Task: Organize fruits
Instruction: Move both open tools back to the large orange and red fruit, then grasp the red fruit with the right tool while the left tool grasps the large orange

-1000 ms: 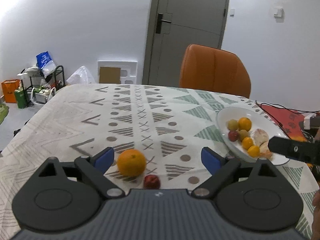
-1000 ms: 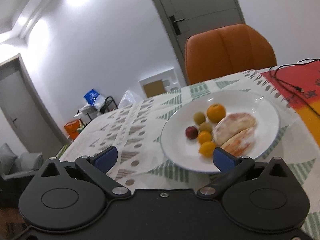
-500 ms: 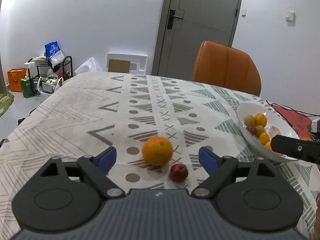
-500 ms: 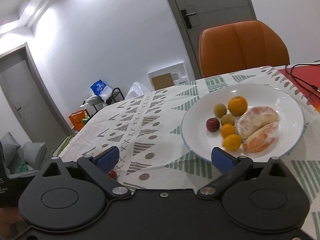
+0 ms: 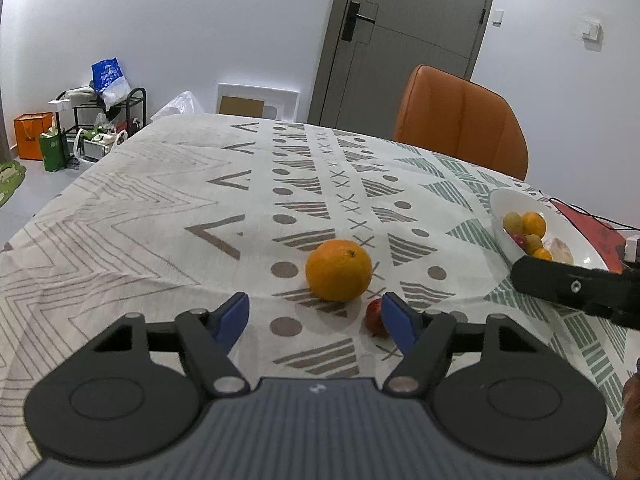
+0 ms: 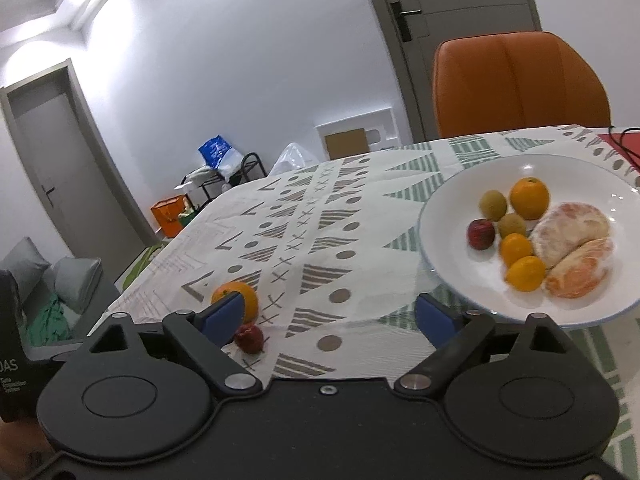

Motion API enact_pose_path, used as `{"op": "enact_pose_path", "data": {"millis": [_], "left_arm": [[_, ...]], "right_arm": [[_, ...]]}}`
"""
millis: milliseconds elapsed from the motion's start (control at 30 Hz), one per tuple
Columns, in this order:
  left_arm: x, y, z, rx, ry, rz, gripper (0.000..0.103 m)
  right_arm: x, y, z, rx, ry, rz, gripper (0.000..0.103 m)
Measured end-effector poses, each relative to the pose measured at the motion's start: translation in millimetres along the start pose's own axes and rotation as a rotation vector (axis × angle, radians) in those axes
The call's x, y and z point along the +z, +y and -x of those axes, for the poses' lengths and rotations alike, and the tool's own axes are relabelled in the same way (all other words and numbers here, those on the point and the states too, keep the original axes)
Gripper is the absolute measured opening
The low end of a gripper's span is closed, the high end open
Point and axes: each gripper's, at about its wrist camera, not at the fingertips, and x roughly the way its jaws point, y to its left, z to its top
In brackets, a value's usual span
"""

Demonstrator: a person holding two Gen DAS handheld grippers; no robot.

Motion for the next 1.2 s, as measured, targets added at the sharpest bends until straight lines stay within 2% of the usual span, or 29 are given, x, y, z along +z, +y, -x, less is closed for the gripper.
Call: {"op": "enact_pose_path", "data": {"millis": [67, 267, 533, 700, 767, 800, 1200], "left_arm": [[-1, 2, 0, -0.006, 0.003, 0.005, 0.063], [1, 14, 2, -0.007, 0.002, 0.036, 0.051], [4, 29, 6, 0.001, -0.010, 0.062, 0.049], [5, 39, 9, -0.005, -0.019, 0.082, 0.048], [6, 41, 9, -0.008, -0.019, 0.091, 0.047], [7, 42, 8, -0.010, -0.018, 0.093, 0.047], [11, 31, 1, -0.050, -0.014, 0.074, 0.047]], "right_arm": [[0, 4, -4, 0.008, 0.009, 0.007, 0.083], [-3, 18, -16, 0.039, 0.038, 0.038, 0.071], [-8, 32, -38, 0.065, 0.095, 0.057, 0.050], [-10, 40, -50, 0.075, 0.124, 0.071, 0.045], [-12, 43, -56, 0.083, 0.139, 0.083, 0.032], [-13, 44, -59, 0.096, 0.152, 0.087, 0.021], [-9, 32, -48, 0.070, 0.121, 0.065, 0.021]]}}
